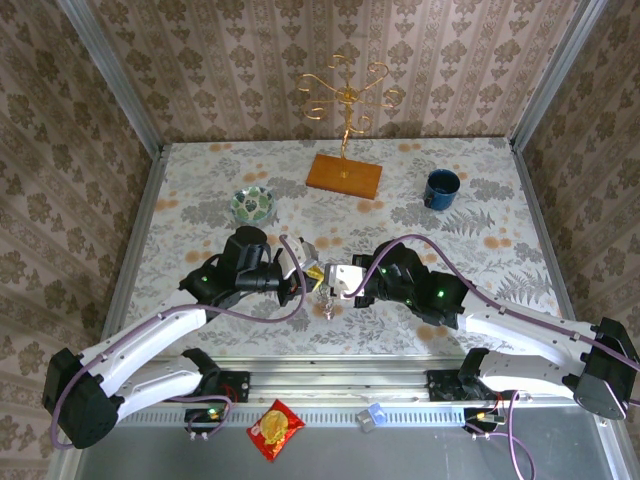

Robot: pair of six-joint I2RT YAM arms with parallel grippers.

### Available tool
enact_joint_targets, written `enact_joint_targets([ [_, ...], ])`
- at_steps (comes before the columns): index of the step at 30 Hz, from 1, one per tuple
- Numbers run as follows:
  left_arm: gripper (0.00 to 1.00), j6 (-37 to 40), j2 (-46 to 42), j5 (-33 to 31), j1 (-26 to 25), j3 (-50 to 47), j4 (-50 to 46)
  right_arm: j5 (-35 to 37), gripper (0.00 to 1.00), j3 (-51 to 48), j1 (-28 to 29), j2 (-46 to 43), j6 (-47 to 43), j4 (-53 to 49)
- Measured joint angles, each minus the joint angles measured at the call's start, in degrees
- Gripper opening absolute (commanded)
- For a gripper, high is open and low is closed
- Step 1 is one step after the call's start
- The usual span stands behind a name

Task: Put the keys on the keyring

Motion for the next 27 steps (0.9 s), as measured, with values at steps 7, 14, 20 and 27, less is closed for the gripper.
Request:
enact_joint_targets([
  [7, 0.0, 0.0, 0.0, 0.0, -0.04, 0.0, -0.26, -0.04, 0.0, 0.0, 0.0, 0.55, 0.39, 0.02],
  [14, 0.0, 0.0, 0.0, -0.02, -0.26, 0.0, -0.22, -0.31, 0.0, 0.0, 0.0, 0.55, 1.53, 0.04],
  [20, 0.0, 0.0, 0.0, -0.52, -0.33, 0.0, -0.24, -0.61, 0.0, 0.04, 0.0, 0.55, 1.66, 0.04],
  [27, 0.0, -0.17, 0.0, -2.97, -0.35, 0.0, 0.26, -1.03, 0.0, 0.26, 0.22, 0.55, 0.87, -1.09],
])
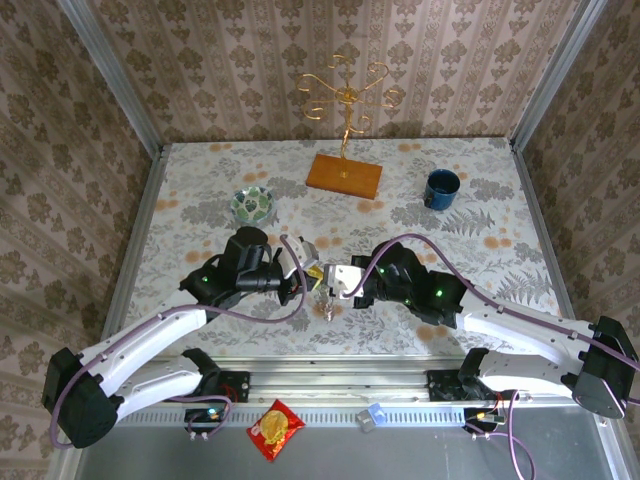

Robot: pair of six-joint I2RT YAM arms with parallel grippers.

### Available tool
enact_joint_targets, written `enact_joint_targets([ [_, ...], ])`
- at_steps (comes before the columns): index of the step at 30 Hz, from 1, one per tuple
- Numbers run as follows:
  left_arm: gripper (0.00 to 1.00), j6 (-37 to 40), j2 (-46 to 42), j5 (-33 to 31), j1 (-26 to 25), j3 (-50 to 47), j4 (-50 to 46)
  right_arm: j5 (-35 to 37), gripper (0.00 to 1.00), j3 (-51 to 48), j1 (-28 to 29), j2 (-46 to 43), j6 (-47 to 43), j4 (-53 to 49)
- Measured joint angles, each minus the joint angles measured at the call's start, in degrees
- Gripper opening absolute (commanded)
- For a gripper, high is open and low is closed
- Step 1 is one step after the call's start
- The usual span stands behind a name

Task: Put the keys on the keyring

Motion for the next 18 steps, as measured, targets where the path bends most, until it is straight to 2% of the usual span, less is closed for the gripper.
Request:
enact_joint_targets([
  [9, 0.0, -0.2, 0.0, -1.18, 0.04, 0.0, 1.03, -0.46, 0.0, 0.0, 0.81, 0.0, -1.2, -1.88],
  [18, 0.0, -2.38, 0.0, 0.42, 0.04, 0.0, 1.05, 4.0, 0.0, -1.25, 0.92, -2.19, -4.0, 2.64],
])
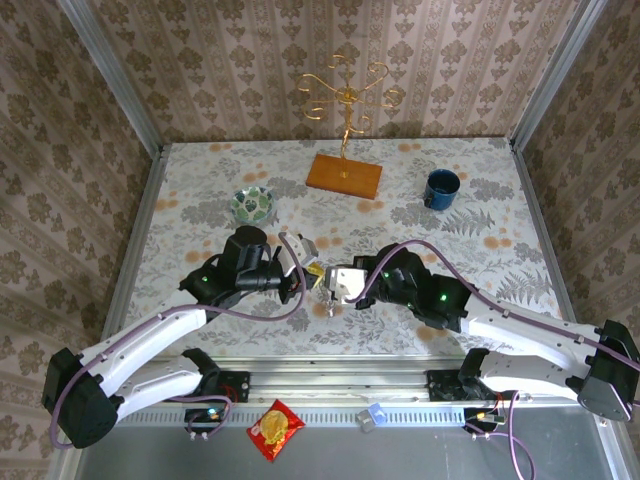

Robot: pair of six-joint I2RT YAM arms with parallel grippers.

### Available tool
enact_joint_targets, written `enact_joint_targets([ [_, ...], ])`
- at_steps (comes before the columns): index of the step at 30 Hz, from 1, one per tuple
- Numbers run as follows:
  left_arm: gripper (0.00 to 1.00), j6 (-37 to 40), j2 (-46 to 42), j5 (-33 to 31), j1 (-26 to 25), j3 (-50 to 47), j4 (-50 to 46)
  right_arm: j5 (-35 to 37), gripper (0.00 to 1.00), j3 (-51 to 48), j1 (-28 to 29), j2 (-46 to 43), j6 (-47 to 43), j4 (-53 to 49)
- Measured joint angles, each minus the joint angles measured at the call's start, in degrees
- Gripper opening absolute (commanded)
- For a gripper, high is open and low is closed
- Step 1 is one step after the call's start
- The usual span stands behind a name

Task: Put the keys on the keyring

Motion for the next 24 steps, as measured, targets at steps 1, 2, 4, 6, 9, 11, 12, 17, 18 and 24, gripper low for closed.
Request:
enact_joint_targets([
  [1, 0.0, -0.35, 0.0, 0.2, 0.0, 0.0, 0.02, 0.11, 0.0, 0.0, 0.0, 0.02, -0.07, 0.11],
  [2, 0.0, -0.46, 0.0, 0.33, 0.0, 0.0, 0.02, 0.13, 0.0, 0.0, 0.0, 0.02, -0.17, 0.09],
  [4, 0.0, -0.81, 0.0, 0.66, 0.0, 0.0, 0.04, 0.15, 0.0, 0.0, 0.0, 0.07, -0.15, 0.26],
  [6, 0.0, -0.98, 0.02, 0.72, 0.0, 0.0, 0.04, 0.15, 0.0, 0.02, 0.0, 0.28, -0.15, 0.28],
  [9, 0.0, -1.03, 0.26, 0.81, 0.0, 0.0, 0.07, 0.15, 0.0, 0.02, 0.0, 0.87, -0.15, 0.28],
  [11, 0.0, -1.03, 0.35, 0.83, 0.0, 0.0, 0.11, 0.15, 0.0, 0.02, 0.0, 1.07, -0.15, 0.28],
  [12, 0.0, -1.03, 0.39, 0.81, 0.0, 0.0, 0.26, 0.15, 0.0, 0.02, 0.0, 1.18, -0.15, 0.28],
  [17, 0.0, -1.01, 0.39, 0.79, 0.0, 0.0, 0.96, 0.83, 0.0, 0.02, 0.0, 1.33, -0.15, 0.48],
  [18, 0.0, -1.01, 0.39, 0.76, 0.02, 0.0, 1.09, 1.07, 0.0, 0.02, 0.0, 1.33, -0.15, 0.63],
  [24, 0.0, -1.01, 0.39, 0.39, 0.11, 0.0, 1.31, 1.92, 0.0, 0.02, 0.0, 1.33, -0.15, 1.6],
])
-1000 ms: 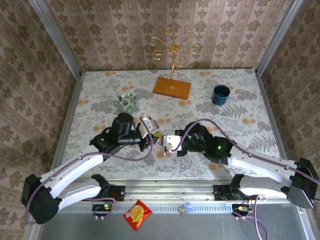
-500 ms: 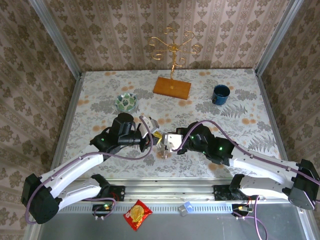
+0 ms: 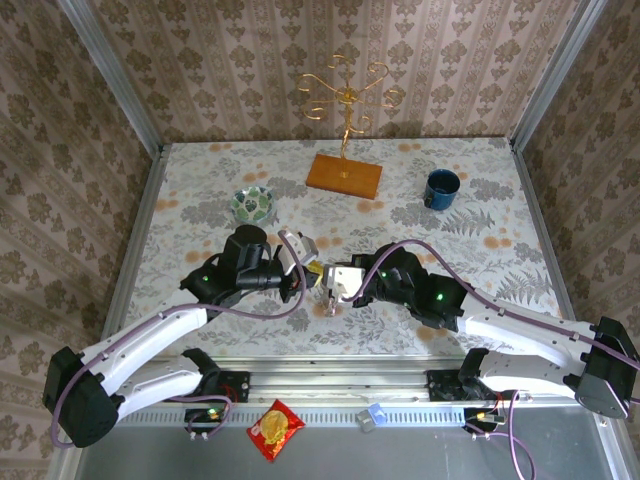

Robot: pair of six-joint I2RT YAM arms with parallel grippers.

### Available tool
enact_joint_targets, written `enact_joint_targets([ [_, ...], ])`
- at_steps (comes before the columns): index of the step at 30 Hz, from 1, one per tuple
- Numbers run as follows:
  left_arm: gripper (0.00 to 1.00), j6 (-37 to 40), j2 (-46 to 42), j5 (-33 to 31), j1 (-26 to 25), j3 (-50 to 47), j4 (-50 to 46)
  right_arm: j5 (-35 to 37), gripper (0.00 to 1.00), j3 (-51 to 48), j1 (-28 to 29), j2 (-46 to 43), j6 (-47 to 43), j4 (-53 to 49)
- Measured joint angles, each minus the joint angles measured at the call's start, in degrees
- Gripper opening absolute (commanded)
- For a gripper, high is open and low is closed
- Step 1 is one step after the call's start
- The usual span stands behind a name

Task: Put the keys on the keyring

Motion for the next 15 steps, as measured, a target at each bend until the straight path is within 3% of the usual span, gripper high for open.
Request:
enact_joint_targets([
  [15, 0.0, 0.02, 0.0, -0.2, -0.07, 0.0, -0.04, 1.64, 0.0, 0.0, 0.2, -0.07, 0.0, 1.46],
])
